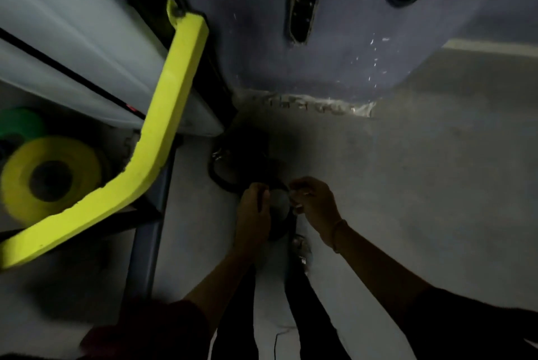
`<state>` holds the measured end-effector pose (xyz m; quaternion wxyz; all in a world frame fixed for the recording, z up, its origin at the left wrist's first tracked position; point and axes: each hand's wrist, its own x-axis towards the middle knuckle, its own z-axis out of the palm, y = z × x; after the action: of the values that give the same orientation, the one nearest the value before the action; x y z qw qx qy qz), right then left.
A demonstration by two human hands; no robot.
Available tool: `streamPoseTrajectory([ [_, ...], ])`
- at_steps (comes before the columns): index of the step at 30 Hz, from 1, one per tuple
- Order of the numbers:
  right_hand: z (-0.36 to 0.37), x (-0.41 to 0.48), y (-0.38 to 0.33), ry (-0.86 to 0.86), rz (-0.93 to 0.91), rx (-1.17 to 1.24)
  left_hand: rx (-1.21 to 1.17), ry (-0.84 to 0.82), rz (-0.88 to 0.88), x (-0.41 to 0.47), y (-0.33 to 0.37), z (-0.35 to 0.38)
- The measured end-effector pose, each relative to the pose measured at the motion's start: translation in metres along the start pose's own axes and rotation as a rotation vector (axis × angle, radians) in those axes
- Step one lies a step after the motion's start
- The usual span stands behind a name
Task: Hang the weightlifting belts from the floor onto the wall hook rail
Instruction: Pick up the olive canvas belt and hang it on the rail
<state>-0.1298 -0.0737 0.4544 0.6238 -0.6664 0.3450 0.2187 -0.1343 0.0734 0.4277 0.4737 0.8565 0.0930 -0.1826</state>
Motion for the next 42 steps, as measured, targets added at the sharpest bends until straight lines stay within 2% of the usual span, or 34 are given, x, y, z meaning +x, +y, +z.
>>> streamPoseTrajectory([
  [8, 0.037, 0.110, 0.141, -0.087, 0.240, -0.138, 0.106, -0.160, -0.148, 0.051, -0.160, 0.075],
  [12, 0.071, 0.181, 0.223, -0.184, 0.330, -0.226, 0.155, -0.246, -0.210, 0.085, -0.248, 0.106],
  [16, 0.107, 0.247, 0.295, -0.168, 0.304, -0.368, 0.209, -0.329, -0.184, 0.115, -0.316, 0.132],
  [21, 0.151, 0.308, 0.359, -0.093, 0.237, -0.344, 0.146, -0.319, -0.161, 0.147, -0.382, 0.163],
  [25, 0.175, 0.335, 0.385, -0.030, 0.202, -0.304, 0.099, -0.334, -0.170, 0.161, -0.407, 0.174],
  [31, 0.177, 0.338, 0.390, -0.064, 0.209, -0.583, 0.078, -0.430, -0.187, 0.170, -0.415, 0.181],
  [34, 0.170, 0.324, 0.387, -0.010, 0.148, -0.658, 0.118, -0.451, -0.037, 0.165, -0.400, 0.179],
  [39, 0.133, 0.274, 0.332, 0.068, 0.065, -0.715, 0.521, -0.570, 0.193, 0.163, -0.362, 0.176],
  [42, 0.098, 0.238, 0.276, 0.107, -0.008, -0.631, 0.507, -0.622, 0.273, 0.158, -0.303, 0.165],
])
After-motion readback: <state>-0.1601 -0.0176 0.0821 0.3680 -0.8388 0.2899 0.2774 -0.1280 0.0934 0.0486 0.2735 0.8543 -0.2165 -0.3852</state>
